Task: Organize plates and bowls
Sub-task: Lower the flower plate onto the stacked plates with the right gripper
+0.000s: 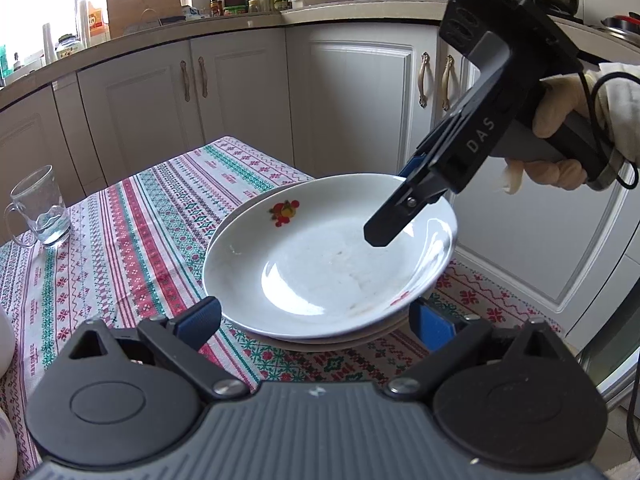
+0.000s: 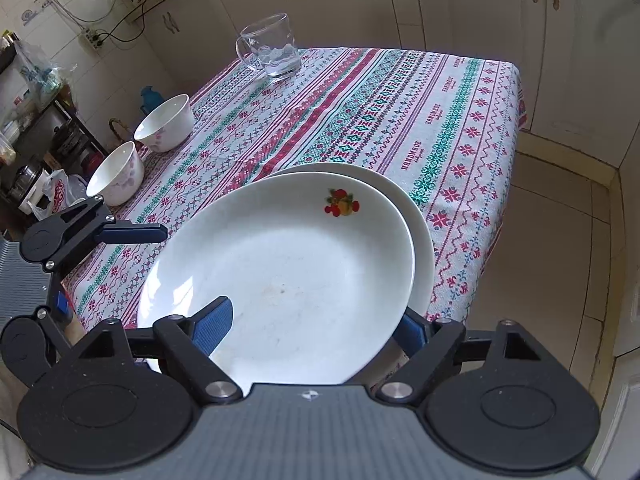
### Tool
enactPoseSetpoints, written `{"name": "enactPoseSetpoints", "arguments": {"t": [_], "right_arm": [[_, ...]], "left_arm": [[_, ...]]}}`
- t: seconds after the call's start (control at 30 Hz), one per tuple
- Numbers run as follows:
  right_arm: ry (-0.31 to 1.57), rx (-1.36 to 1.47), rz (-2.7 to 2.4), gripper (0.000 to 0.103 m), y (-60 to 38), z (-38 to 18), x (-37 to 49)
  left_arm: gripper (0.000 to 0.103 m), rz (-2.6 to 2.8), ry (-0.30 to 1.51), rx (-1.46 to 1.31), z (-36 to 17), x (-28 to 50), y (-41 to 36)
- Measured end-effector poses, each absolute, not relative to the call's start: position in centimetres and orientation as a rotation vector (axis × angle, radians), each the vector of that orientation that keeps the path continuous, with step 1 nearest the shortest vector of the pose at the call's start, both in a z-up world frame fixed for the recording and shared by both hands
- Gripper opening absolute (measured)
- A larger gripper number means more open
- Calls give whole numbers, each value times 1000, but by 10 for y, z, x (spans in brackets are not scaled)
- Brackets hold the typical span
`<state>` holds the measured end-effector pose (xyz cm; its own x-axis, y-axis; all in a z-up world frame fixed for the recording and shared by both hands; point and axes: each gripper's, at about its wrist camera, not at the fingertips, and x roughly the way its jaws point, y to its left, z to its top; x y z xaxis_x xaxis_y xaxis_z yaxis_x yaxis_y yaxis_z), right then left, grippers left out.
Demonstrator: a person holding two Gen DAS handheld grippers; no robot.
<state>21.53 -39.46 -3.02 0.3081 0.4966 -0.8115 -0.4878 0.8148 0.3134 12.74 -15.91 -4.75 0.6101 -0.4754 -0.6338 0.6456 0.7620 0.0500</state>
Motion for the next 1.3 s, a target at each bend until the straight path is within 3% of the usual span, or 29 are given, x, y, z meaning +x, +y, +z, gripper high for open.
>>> {"name": "enactPoseSetpoints", "arguments": {"t": [1.3], "right_arm": [[1085, -85, 538, 92, -382, -19, 190]], "left_arm": [[100, -644, 661, 284, -60, 134, -148]]}}
